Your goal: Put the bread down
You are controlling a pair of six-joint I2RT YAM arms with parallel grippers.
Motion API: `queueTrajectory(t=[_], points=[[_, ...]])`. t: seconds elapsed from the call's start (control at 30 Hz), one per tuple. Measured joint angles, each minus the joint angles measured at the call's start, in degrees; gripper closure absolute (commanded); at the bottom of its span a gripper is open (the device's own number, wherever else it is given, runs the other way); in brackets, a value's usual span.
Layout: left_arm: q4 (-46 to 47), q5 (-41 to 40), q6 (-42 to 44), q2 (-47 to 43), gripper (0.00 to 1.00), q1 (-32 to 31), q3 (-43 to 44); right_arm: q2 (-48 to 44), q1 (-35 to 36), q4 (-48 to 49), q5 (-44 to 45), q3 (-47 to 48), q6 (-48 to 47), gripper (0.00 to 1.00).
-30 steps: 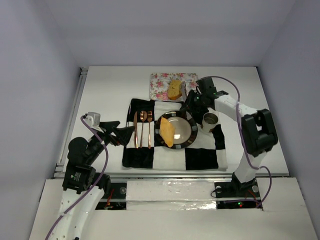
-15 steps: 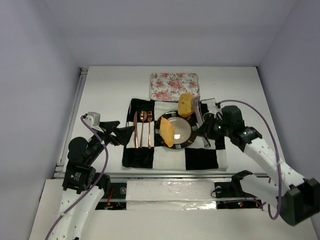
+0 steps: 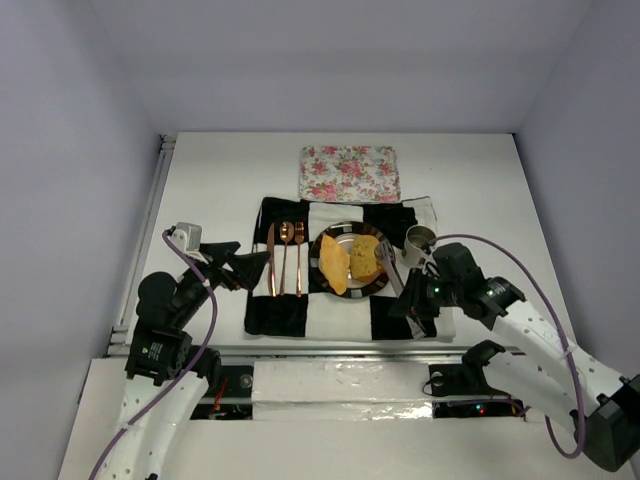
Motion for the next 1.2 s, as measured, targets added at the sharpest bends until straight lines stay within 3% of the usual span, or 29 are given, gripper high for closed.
queueTrajectory(t=[0.03, 0.17, 0.23, 0.67, 0.8, 0.97, 1.2], points=[[0.02, -0.04, 0.0, 0.0, 0.04, 0.0, 0.0, 0.7, 1.2, 0.11, 0.11, -0.07, 0.37, 0.85], [0.02, -0.07, 0.0, 0.0, 0.04, 0.0, 0.0, 2.34, 3.89, 0.61, 1.88, 0.17, 1.33, 0.55], [0.0, -0.07, 0.0, 0.0, 0.04, 0.0, 0.0, 2.12, 3.93, -0.15, 3.91, 1.18, 1.77, 0.51], [0.02, 0.0, 0.0, -0.24, 0.04, 0.0, 0.0, 5.84, 2.1, -4.24, 22.21, 20.44, -1.68, 0.6], [0.09, 0.2, 0.0, -0.74, 0.04, 0.0, -0.02, 14.75, -7.85, -1.68, 26.6, 25.38, -7.04, 0.62], [0.04, 0.31, 0.0, -1.77, 0.04, 0.0, -0.04, 30.27, -23.52, 2.47, 25.11, 29.88, -9.75, 0.63], [0.09, 0.37, 0.02, -3.23, 0.04, -0.17, -0.07, 52.35, -32.5, 1.51, 21.86, 45.2, -13.94, 0.63]])
